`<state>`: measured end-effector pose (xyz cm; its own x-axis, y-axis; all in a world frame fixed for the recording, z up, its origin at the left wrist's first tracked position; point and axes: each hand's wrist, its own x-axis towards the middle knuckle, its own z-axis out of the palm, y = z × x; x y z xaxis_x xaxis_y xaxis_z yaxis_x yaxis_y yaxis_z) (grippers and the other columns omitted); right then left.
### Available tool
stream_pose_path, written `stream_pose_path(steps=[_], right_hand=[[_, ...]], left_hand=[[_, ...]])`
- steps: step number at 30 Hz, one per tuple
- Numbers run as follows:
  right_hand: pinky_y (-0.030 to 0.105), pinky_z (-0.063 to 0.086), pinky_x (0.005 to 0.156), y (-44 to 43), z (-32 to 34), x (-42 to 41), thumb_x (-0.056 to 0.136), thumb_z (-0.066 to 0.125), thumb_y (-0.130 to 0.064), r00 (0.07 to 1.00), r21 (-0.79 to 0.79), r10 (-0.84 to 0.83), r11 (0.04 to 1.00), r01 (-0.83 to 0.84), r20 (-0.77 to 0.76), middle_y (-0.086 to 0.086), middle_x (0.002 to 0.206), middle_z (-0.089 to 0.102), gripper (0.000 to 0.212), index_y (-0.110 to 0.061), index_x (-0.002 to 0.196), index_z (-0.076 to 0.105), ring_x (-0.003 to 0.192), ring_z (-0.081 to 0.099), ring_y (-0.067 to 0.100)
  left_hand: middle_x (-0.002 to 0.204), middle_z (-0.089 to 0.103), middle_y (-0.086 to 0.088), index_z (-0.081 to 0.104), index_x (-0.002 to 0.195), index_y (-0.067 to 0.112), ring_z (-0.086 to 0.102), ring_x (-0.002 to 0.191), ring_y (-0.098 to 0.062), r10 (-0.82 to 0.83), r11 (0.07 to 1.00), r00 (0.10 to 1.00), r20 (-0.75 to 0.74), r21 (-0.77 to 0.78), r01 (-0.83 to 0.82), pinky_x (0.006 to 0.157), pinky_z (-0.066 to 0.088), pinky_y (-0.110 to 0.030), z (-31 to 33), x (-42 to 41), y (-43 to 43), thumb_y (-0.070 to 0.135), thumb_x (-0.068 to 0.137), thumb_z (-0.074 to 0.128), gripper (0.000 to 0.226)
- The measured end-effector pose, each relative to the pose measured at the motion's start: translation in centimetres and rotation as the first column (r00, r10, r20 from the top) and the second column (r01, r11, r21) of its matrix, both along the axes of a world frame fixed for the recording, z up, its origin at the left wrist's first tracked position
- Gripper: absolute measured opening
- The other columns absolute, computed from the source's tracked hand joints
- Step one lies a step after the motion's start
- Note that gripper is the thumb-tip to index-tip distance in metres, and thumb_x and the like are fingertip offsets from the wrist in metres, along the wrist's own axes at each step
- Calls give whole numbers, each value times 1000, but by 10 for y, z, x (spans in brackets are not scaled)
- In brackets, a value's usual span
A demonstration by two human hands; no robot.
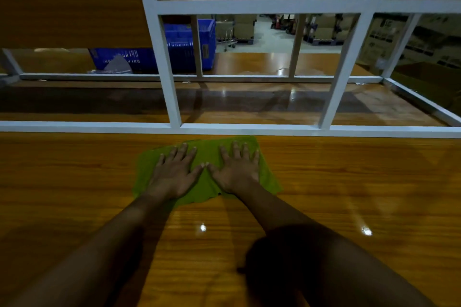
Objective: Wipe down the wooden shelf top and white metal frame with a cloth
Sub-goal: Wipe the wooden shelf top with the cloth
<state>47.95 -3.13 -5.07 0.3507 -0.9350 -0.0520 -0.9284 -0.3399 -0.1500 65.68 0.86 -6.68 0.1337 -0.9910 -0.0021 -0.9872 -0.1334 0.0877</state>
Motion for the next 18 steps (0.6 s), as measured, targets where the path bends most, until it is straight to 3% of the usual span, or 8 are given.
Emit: stream_pose_path(steps=[3, 8, 13, 18], right_hand=[[60, -12, 116, 19, -1, -4, 91, 14, -76, 1000, -3, 26, 1000, -26, -4, 8, 166, -5, 80, -33, 158, 4, 151, -11, 34], [59, -11, 117, 48, -2, -27, 90, 13, -77, 999, 2, 49, 999, -49, 7, 7, 166, -7, 80, -35, 157, 3, 151, -14, 33], [58, -11, 117, 66, -5, -69, 89, 12, -77, 999, -18, 38, 999, -38, 29, 6, 166, -5, 80, -36, 157, 3, 151, -12, 31], [57, -9, 118, 67, -6, -126, 88, 7, -79, 999, -33, -51, 998, 52, 9, 2, 165, -11, 79, -40, 156, -3, 151, -15, 28]], left_hand=[[165, -5, 2, 2, 157, 35, -2, 152, -21, 5, 1000, 1000, 3, -10, -5, 121, 2, -50, -2, 0, 21, 73, 93, 7, 74], [165, -6, 0, 2, 157, 33, -5, 152, -22, 13, 1000, 1000, -13, -12, -13, 121, 0, -51, 1, -22, 56, 79, 73, -10, 97], [162, -16, 2, -3, 157, 34, -15, 150, -21, -26, 1000, 999, -41, -12, 26, 120, -4, -51, 2, -67, 76, 83, 70, -19, 100], [163, -16, 1, -6, 156, 34, -15, 150, -22, -82, 997, 996, -31, -6, 82, 121, -4, -51, 4, -123, 60, 73, 89, 0, 78]])
